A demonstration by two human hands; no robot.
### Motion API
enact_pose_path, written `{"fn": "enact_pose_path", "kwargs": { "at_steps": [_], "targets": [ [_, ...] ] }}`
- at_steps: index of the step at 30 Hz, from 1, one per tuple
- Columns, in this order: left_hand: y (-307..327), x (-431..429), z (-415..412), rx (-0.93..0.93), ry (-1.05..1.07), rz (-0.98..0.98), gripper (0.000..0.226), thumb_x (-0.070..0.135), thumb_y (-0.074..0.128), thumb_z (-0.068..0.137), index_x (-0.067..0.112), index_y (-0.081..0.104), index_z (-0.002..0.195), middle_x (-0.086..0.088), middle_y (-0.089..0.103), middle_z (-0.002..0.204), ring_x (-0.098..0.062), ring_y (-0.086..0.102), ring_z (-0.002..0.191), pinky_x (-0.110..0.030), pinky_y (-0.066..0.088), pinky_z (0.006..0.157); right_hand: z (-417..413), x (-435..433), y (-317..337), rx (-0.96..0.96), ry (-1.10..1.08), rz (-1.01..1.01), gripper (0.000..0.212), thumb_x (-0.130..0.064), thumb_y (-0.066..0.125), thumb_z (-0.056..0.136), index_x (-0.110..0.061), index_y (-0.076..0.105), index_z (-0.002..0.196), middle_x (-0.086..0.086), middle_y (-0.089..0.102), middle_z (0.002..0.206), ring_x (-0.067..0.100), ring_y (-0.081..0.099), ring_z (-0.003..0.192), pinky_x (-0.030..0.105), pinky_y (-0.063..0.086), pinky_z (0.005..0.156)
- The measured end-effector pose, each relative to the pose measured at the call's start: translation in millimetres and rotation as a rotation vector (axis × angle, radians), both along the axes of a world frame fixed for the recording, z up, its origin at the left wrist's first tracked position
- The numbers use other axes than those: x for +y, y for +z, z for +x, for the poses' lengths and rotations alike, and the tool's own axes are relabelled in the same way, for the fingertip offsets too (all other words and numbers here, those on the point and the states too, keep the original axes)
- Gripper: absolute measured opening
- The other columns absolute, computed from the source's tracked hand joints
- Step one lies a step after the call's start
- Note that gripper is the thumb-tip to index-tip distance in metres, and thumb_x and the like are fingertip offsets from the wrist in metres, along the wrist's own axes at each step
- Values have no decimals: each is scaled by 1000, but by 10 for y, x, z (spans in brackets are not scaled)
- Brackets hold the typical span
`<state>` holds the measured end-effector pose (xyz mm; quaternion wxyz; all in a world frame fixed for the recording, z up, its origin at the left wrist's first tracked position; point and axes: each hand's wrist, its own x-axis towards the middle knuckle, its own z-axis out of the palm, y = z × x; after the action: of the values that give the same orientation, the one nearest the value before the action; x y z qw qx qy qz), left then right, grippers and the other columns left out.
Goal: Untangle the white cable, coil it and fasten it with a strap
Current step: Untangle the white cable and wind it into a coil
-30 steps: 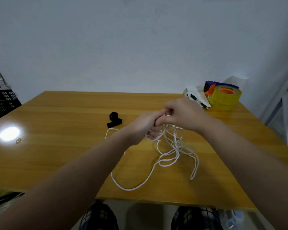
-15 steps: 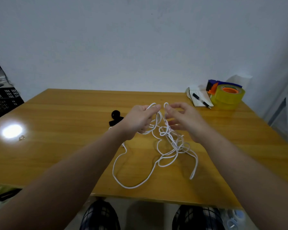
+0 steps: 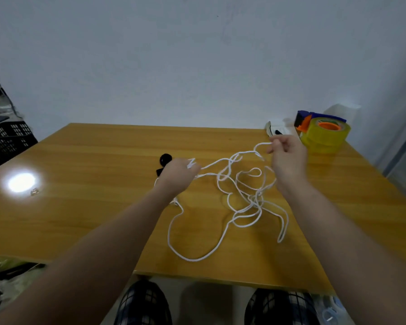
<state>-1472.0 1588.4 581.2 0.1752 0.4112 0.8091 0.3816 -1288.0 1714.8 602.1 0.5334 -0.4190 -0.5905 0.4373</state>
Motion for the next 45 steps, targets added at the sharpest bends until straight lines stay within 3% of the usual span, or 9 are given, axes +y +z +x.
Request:
{"fn": "enact_pose_path", "kwargs": {
  "at_steps": [3, 11, 17, 21, 25, 29, 34, 38, 45],
  "targets": [
    [-149, -134, -337, 15, 288, -16, 21, 21, 45, 96, 10, 56, 82, -13, 52, 74, -27, 50, 73, -33, 33, 59, 283, 285, -138, -15, -246, -102, 17, -13, 43, 96, -14, 60, 101, 6, 62, 93, 15, 56, 81, 23, 39, 67],
    [-133, -77, 5, -340, 183, 291, 41, 28, 57, 90, 17, 40, 55, -1, 32, 53, -16, 29, 47, -29, 23, 49, 223, 165, -429, -1278, -23, 101, 30, -18, 52, 90, -21, 56, 120, 10, 53, 127, 29, 46, 116, 39, 37, 94],
    [69, 73, 244, -396, -81, 286, 50, 31, 55, 94, 23, 53, 44, 10, 31, 42, -8, 27, 38, -24, 22, 46, -100, -281, 101, -393, 184, 603, 41, -11, 39, 91, -10, 49, 131, 6, 52, 134, 19, 42, 127, 27, 28, 107],
    [201, 92, 398, -595, -186, 324, 38, 30, 48, 98, 19, 40, 63, 10, 25, 40, -5, 19, 34, -15, 15, 39, -234, -369, 102, -714, 587, 658, 40, -37, 37, 99, -19, 46, 134, 2, 62, 117, 17, 53, 109, 33, 38, 93],
    [296, 37, 372, -733, -176, 410, 44, 34, 48, 98, 21, 35, 57, 8, 19, 42, -8, 15, 37, -21, 9, 43, -202, -277, -110, -523, 667, 425, 27, -34, 52, 94, -16, 58, 113, 0, 48, 60, 8, 41, 54, 27, 31, 55],
    [263, -24, 342, -875, -193, 357, 52, 45, 45, 96, 24, 30, 51, 8, 17, 42, -7, 14, 35, -19, 9, 41, -138, -147, -18, -476, 537, 577, 15, -25, 60, 90, -12, 65, 85, -10, 50, 59, 3, 45, 54, 32, 39, 57],
    [320, -132, 580, -974, -547, -33, 56, 69, 37, 76, 26, 30, 41, 11, 19, 38, -3, 16, 30, -18, 6, 39, -2, 6, 148, -577, 225, 647, 56, -62, 47, 79, -11, 51, 56, -5, 38, 46, 12, 36, 46, 33, 30, 48],
    [509, -49, 737, -1144, -462, 273, 51, 51, 41, 91, 22, 33, 50, 9, 21, 39, -4, 19, 30, -17, 12, 35, -3, -17, 10, -872, 213, 449, 62, -66, 30, 86, -16, 34, 49, -1, 35, 46, 20, 37, 49, 31, 20, 48],
    [483, -4, 344, -953, -142, 389, 42, 32, 42, 101, 17, 34, 62, 3, 35, 49, -11, 35, 41, -18, 29, 37, 213, 120, -340, -613, 430, 251, 43, -39, 48, 94, -19, 42, 57, -5, 38, 52, 13, 37, 51, 30, 31, 58]
  ]
}}
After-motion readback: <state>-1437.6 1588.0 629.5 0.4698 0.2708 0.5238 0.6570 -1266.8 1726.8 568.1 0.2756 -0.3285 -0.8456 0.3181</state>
